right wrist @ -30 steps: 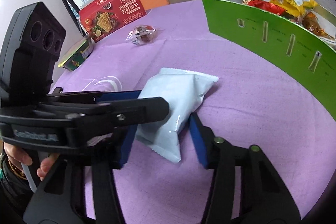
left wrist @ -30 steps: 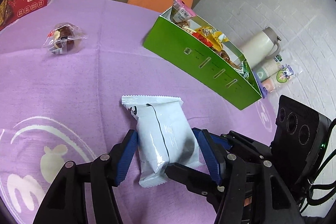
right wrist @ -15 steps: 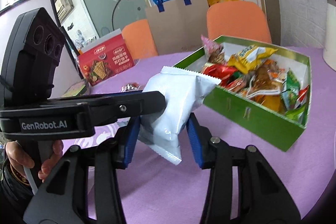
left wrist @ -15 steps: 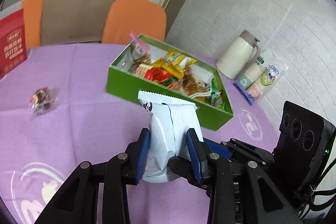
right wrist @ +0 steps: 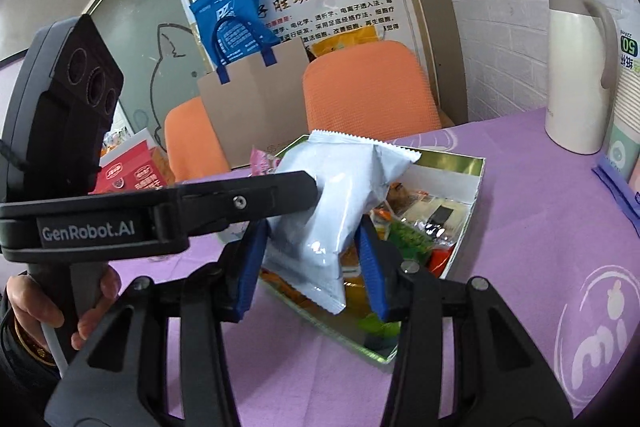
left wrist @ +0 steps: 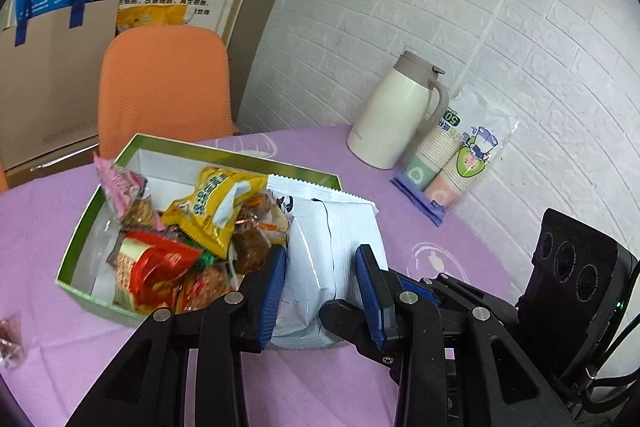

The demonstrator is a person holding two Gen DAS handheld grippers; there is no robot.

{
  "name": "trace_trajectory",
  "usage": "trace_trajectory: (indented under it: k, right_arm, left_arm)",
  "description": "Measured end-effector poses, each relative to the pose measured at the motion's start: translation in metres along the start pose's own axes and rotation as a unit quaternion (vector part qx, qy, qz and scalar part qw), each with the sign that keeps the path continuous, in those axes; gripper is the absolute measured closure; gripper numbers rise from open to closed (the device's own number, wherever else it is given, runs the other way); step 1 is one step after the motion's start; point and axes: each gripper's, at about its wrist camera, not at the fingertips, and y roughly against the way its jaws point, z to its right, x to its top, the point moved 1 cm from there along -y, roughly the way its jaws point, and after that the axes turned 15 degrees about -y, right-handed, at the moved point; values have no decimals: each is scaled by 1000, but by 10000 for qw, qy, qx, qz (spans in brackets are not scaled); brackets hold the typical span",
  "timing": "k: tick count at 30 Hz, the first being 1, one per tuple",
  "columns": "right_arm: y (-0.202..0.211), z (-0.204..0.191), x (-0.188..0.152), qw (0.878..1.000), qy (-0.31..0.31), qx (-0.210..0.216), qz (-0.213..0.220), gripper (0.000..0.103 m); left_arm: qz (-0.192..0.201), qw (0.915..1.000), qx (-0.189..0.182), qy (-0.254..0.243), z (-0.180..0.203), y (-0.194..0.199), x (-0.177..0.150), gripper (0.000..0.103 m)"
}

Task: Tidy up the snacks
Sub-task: 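Carry the white packet into the green box and open both tools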

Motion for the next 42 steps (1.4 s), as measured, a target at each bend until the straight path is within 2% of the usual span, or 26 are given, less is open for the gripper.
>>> trace_trajectory:
  k: [7, 8, 9, 10, 11, 12, 13, 15, 18, 26, 32, 36, 42]
  right_arm:
    - [-31, 30, 19, 9998, -129, -156, -35, 55]
    - [-34, 32, 18, 9997, -72, -221, -75, 50]
    - [-36, 34, 17, 9993, 17, -371, -53, 39]
    - [-36, 35, 14, 9988, 117, -466, -18, 35]
    - [-34, 36, 13, 9989, 168, -442, 21, 27]
    - [-31, 37, 12, 9989, 184, -420, 54, 20]
    - [-28, 38, 11, 9988, 186, -444, 87, 17]
    - [-23, 38, 9, 9984, 224, -503, 129, 10]
    - [-18, 36, 4, 9981, 221, -560, 90, 8]
    - [7, 14, -10, 9973, 314, -624, 242, 7]
    - [21, -14, -27, 9971, 528, -494, 244, 7]
    - [21, -33, -42, 9971, 654, -366, 143, 6]
    - [7, -62, -75, 9961, 801, -107, -355, 6]
  left_arm:
    - [-254, 9996, -75, 75, -12, -58, 27, 67]
    - [-259, 9996, -58, 98, -14, -64, 28, 67]
    - [-288, 9995, -51, 103, -17, -71, 28, 67]
    - [-330, 9994, -31, 117, -19, -75, 26, 64]
    - [-381, 9992, -22, 146, -21, -79, 24, 58]
    - [-437, 9989, 17, 182, -22, -80, 19, 41]
    - [-449, 9987, 129, 197, -23, -80, 15, 25]
    - [-396, 9977, 528, 125, -22, -75, 9, 17]
    - [-479, 9956, 804, 68, -22, -71, 4, 16]
    - [-306, 9950, 951, 88, -15, -32, -7, 16]
    - [-100, 9935, 1135, 27, -4, 8, -16, 16]
    - [1, 9919, 1266, 1, 1, 33, -27, 16]
    - [76, 9886, 1495, 171, -13, 68, -53, 16]
